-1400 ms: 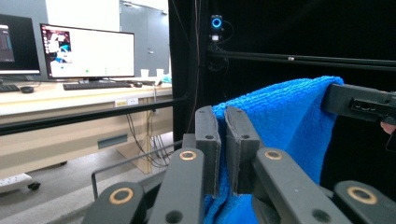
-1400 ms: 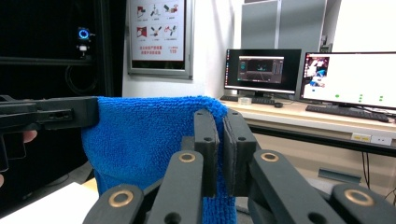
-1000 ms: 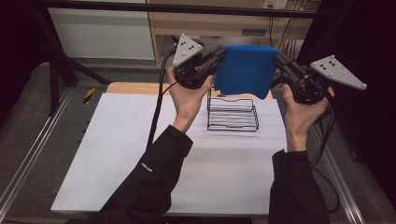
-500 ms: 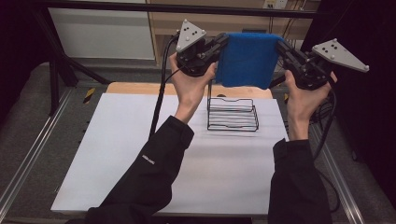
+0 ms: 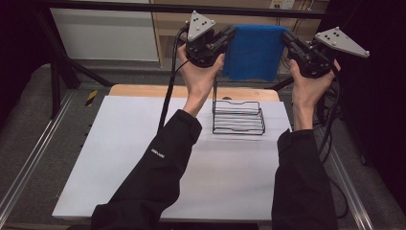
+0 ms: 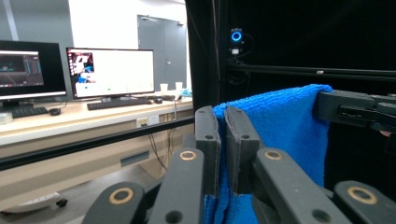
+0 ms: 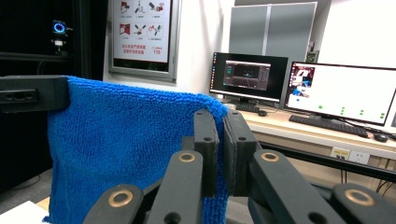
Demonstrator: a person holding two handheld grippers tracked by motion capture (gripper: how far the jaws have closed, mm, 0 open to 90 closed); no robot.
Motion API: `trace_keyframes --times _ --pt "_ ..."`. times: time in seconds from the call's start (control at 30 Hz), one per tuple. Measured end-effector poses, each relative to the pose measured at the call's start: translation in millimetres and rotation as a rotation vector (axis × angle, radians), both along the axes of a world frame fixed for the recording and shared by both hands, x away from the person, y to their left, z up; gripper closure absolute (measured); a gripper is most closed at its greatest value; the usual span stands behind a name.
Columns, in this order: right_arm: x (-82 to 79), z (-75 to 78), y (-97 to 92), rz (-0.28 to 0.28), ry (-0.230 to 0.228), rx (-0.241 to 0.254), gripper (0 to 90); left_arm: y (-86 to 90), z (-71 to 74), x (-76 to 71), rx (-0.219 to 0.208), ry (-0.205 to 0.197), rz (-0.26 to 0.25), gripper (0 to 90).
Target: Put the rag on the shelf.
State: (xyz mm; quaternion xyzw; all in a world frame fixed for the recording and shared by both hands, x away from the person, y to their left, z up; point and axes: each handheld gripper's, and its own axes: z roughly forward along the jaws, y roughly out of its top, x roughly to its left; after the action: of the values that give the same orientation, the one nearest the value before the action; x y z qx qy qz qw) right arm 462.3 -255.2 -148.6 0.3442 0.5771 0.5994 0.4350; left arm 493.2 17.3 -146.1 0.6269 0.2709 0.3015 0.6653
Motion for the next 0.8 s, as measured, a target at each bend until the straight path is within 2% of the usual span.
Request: trace_keyframes --times 0.07,0.27,0.43,0.8 --pt "5.5 -2.1 0.1 0.000 0.008 -0.005 85.9 -0.4 -2.9 4.8 -0.004 0.011 -0.001 84.3" --pt "20.1 -6.8 0.6 0.015 0.022 -0.013 85.9 0.0 -10.0 16.3 0.002 0.011 0.017 84.3" --pt "26.0 -12.9 1.2 0.018 0.032 -0.028 85.9 1.8 -18.0 23.5 0.010 0.016 0.012 84.2" --pt "31.3 -35.4 -4.6 0.026 0.075 -0.047 85.9 -0.7 -39.7 25.4 0.050 0.031 -0.003 84.2"
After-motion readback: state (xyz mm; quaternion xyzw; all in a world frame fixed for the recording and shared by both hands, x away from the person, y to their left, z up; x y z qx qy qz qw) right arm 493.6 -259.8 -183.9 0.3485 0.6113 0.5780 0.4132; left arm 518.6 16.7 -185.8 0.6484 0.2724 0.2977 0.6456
